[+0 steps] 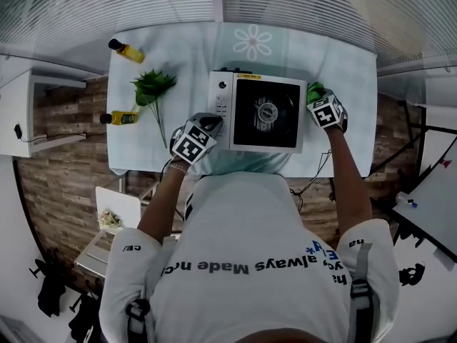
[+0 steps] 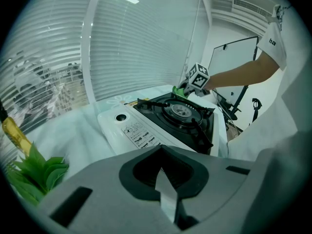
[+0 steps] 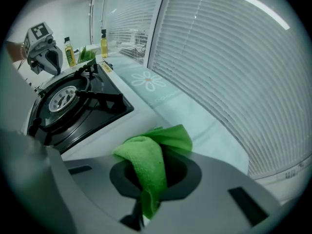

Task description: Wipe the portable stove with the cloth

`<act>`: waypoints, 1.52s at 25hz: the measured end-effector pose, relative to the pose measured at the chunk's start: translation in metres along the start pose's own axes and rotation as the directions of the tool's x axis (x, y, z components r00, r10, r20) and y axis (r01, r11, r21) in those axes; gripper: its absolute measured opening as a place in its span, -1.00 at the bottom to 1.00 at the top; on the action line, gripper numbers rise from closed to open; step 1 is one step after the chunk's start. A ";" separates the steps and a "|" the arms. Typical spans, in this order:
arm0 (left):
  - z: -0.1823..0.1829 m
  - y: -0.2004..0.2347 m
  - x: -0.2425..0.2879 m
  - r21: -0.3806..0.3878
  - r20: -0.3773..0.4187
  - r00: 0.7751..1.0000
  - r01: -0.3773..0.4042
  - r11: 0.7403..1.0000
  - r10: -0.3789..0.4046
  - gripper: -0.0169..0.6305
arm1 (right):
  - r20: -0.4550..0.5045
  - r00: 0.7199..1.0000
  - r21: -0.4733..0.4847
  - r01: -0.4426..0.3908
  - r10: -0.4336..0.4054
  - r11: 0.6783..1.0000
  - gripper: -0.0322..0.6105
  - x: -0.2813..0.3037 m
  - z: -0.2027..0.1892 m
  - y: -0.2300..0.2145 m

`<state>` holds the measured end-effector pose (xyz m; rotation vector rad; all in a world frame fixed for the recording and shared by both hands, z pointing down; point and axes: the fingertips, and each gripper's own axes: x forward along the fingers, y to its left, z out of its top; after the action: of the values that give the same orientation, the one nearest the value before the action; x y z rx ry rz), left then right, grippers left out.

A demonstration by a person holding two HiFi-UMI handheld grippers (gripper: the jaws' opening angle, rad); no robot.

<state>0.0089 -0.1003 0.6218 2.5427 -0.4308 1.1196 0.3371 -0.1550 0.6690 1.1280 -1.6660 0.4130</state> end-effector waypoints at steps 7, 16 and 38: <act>-0.002 0.001 0.001 -0.019 -0.001 1.000 -0.012 1.000 0.012 -0.91 | -0.007 1.000 -0.055 -0.008 0.007 0.998 -0.83 0.012 0.019 -0.020; -0.001 0.001 -0.001 -0.056 0.005 1.000 -0.028 0.998 0.028 -0.91 | -0.035 0.998 -0.177 -0.060 0.055 0.982 -0.83 0.025 0.045 -0.038; 0.000 0.003 -0.001 -0.096 0.048 0.996 -0.066 0.993 0.070 -0.91 | -0.240 0.938 -0.547 -0.344 0.250 0.763 -0.83 0.052 0.094 0.009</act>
<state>0.0071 -0.1024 0.6218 2.4954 -0.5739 1.0335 0.2765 -0.2436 0.6786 0.3592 -1.6719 0.1522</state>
